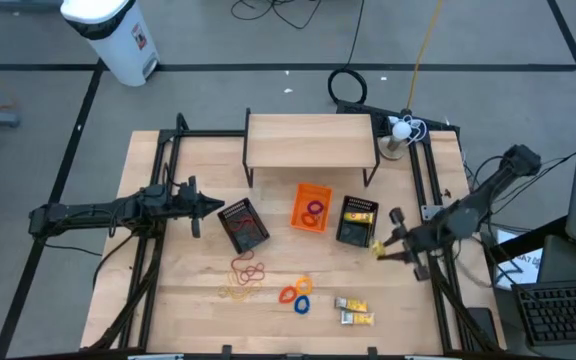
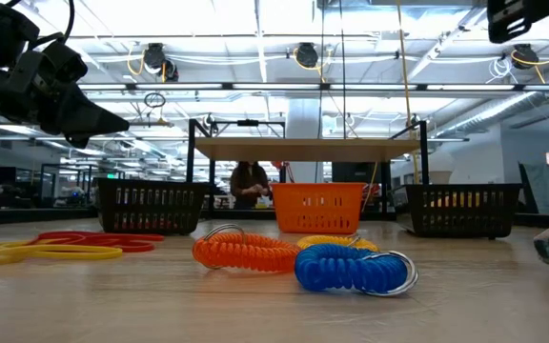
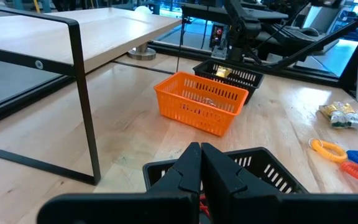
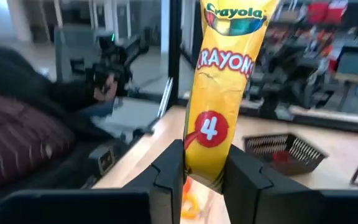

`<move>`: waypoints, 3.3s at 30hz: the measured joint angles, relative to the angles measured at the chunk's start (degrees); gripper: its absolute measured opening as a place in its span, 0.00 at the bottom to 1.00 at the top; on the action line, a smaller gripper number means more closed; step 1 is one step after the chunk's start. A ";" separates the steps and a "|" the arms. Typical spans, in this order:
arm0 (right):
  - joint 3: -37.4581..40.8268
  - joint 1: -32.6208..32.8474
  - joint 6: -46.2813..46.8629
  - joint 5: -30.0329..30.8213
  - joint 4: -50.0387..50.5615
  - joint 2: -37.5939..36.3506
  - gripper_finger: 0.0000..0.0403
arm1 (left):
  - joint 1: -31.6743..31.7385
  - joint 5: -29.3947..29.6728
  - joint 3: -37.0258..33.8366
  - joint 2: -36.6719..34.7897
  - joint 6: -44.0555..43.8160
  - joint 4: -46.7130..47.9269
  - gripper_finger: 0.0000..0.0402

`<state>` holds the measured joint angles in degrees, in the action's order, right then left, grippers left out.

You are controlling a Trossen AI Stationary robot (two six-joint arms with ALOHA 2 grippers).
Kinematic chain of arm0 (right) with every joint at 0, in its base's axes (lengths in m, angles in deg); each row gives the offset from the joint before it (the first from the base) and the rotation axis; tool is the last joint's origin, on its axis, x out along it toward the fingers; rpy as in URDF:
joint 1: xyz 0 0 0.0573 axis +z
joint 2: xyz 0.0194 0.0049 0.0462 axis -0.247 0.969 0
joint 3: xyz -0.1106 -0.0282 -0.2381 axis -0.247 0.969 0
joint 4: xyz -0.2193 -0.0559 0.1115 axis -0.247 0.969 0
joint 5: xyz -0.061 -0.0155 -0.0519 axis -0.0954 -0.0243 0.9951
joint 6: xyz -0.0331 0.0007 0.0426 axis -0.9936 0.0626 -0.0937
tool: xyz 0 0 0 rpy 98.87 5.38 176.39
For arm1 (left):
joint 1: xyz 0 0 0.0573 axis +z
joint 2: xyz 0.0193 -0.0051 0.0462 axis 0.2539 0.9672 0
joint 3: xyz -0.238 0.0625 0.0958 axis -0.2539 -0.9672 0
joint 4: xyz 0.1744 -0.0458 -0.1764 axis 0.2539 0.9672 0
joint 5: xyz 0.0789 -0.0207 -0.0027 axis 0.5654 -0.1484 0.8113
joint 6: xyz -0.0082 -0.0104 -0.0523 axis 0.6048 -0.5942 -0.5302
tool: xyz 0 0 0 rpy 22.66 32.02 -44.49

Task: Pick & Place Office Desk Supplies
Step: Put the crayon box into the right black bin, then put the yellow rubber band into the left black bin

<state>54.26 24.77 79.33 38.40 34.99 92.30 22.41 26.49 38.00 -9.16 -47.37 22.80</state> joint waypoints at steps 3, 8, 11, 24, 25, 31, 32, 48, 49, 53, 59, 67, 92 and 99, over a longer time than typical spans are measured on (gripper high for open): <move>2.47 -1.94 0.08 0.49 2.86 -7.80 0.17 | 0.00 0.01 0.00 0.00 0.16 -0.01 0.02; 5.27 -4.73 4.13 3.55 9.78 -16.80 0.18 | 0.00 0.02 0.00 0.01 0.56 0.01 0.02; 6.77 -6.03 4.80 3.62 11.07 -19.83 0.17 | 0.00 0.02 0.00 -0.01 0.39 -0.01 0.02; 15.07 -13.13 5.50 4.75 11.73 -24.02 0.16 | 0.00 0.00 0.00 0.01 0.16 0.01 0.02; 15.35 -13.43 5.49 4.68 11.58 -24.19 0.16 | 0.00 0.02 0.00 0.01 0.15 0.01 0.02; 15.52 -14.45 4.58 4.76 11.73 -24.25 0.17 | 0.00 0.02 0.00 0.01 0.27 0.01 0.02; 15.34 -14.82 4.07 4.79 11.72 -24.09 0.17 | 0.00 0.02 0.00 0.01 0.36 0.01 0.02; -7.65 -19.79 11.95 7.88 30.28 13.01 0.17 | 0.00 0.02 0.00 -0.01 0.12 -0.02 0.02; -9.85 -20.55 13.93 7.71 33.44 17.13 0.17 | 0.00 0.02 0.00 0.01 0.11 -0.02 0.02; -19.15 -22.92 21.06 4.83 47.14 30.39 0.18 | 0.00 0.00 0.00 0.01 -0.21 -0.02 0.02; -28.20 -25.34 26.18 -0.59 57.18 42.73 0.17 | 0.00 0.02 0.00 0.01 -0.23 -0.02 0.02; -32.89 -28.19 29.89 -10.53 65.11 47.96 0.17 | 0.00 0.02 0.00 0.01 -0.01 -0.02 0.02; -39.66 -33.42 23.38 -18.93 74.13 59.60 0.37 | 0.00 0.00 0.00 0.01 0.14 -0.02 0.02; -41.05 -33.39 22.80 -16.47 73.92 55.15 0.53 | 0.00 0.00 0.00 0.01 0.12 -0.02 0.02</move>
<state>13.21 -8.63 102.13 21.93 108.91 147.45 22.41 26.49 38.00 -9.15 -47.25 22.78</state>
